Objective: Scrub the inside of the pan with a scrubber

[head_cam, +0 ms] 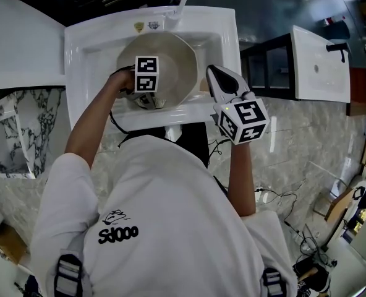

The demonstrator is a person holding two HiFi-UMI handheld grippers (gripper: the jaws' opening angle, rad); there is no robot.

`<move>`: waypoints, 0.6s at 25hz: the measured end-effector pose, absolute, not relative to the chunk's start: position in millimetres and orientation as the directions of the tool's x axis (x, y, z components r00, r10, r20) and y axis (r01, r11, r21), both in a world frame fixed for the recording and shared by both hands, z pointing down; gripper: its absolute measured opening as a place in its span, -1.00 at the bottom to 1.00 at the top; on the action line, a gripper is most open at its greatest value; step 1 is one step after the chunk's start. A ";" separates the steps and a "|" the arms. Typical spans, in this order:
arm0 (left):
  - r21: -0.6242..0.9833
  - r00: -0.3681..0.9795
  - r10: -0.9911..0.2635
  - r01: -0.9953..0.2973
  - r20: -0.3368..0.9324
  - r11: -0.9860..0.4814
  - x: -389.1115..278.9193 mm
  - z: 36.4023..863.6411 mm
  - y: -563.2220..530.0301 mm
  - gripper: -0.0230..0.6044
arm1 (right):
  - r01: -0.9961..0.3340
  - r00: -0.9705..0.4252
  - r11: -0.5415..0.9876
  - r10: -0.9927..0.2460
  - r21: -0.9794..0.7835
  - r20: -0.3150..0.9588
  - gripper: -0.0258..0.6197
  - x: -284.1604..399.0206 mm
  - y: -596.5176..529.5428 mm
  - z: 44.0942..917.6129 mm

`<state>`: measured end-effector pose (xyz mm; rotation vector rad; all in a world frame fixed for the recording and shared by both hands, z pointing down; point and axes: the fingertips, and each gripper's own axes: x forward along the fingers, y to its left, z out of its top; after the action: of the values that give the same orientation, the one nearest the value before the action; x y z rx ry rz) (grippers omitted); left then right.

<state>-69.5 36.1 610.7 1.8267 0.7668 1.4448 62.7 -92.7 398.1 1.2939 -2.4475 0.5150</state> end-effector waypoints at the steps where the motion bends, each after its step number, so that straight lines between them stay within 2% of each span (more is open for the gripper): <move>1: 0.799 0.203 0.786 0.024 0.584 -0.600 -70.7 615.1 35.7 -0.72 | -0.835 -0.538 0.525 -0.717 -0.163 0.443 -0.89 62.9 -92.9 398.9; 6: 0.764 0.136 0.756 -0.008 0.640 -0.645 -72.8 634.3 30.4 -0.72 | -0.837 -0.533 0.522 -0.712 -0.162 0.456 -0.89 69.5 -93.2 402.5; 15: 0.567 -0.044 0.568 -0.029 0.822 -0.823 -91.0 679.3 1.8 -0.71 | -0.835 -0.535 0.524 -0.705 -0.166 0.465 -0.89 76.0 -96.3 406.8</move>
<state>-91.0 1.8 679.3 1.8214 0.5689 1.9205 76.0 -96.3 406.8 1.2774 -2.4273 0.5338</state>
